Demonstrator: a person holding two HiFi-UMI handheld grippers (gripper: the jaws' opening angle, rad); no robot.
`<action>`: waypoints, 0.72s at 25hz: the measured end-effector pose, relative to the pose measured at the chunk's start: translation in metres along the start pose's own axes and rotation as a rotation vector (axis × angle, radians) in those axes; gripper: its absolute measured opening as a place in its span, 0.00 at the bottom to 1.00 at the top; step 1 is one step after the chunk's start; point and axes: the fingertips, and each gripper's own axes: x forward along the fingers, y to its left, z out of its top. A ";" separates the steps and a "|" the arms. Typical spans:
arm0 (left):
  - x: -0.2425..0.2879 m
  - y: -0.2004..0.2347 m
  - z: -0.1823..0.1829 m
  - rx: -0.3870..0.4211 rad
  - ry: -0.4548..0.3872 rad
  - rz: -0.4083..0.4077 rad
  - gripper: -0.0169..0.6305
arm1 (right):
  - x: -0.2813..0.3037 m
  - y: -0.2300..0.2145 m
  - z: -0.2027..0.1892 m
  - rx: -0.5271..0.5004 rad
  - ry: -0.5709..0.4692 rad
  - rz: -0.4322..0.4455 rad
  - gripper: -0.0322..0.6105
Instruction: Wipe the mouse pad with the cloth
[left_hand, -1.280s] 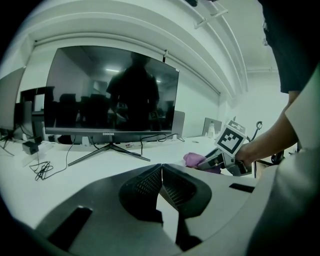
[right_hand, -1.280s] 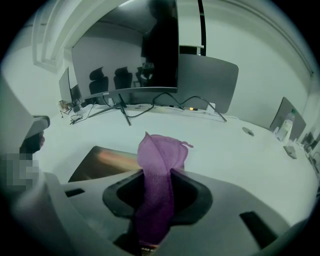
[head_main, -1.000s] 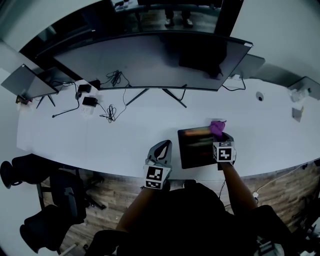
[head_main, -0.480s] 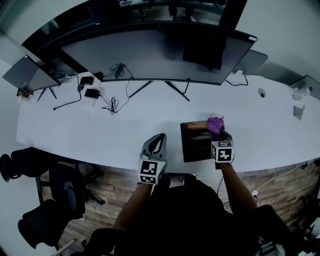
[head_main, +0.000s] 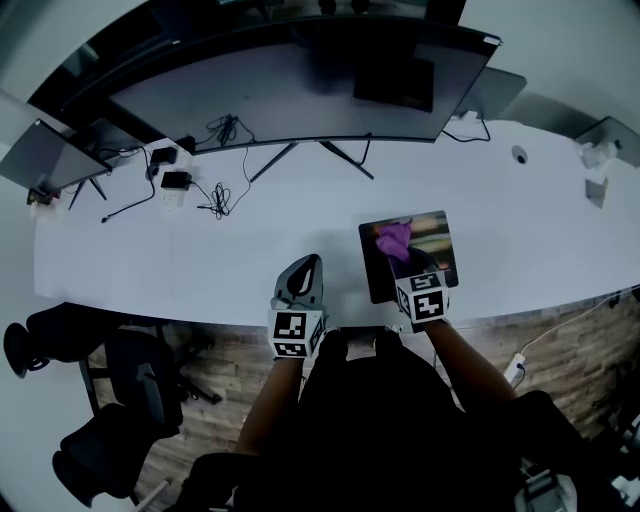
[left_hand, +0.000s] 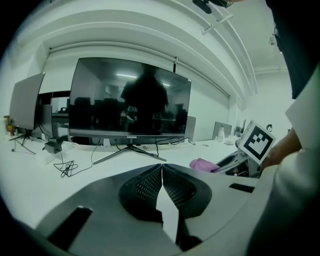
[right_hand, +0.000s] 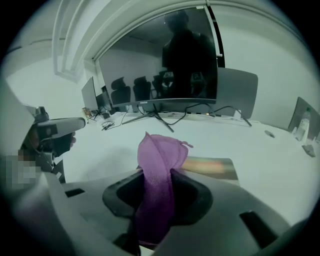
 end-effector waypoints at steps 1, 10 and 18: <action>-0.001 0.002 0.001 -0.004 -0.009 0.005 0.06 | 0.002 0.008 -0.003 0.004 0.006 0.016 0.26; -0.008 0.019 -0.007 0.007 0.018 0.029 0.06 | 0.011 0.054 -0.020 0.111 0.042 0.107 0.26; -0.009 0.006 -0.008 0.038 0.030 -0.002 0.06 | 0.017 0.064 -0.031 0.053 0.055 0.105 0.26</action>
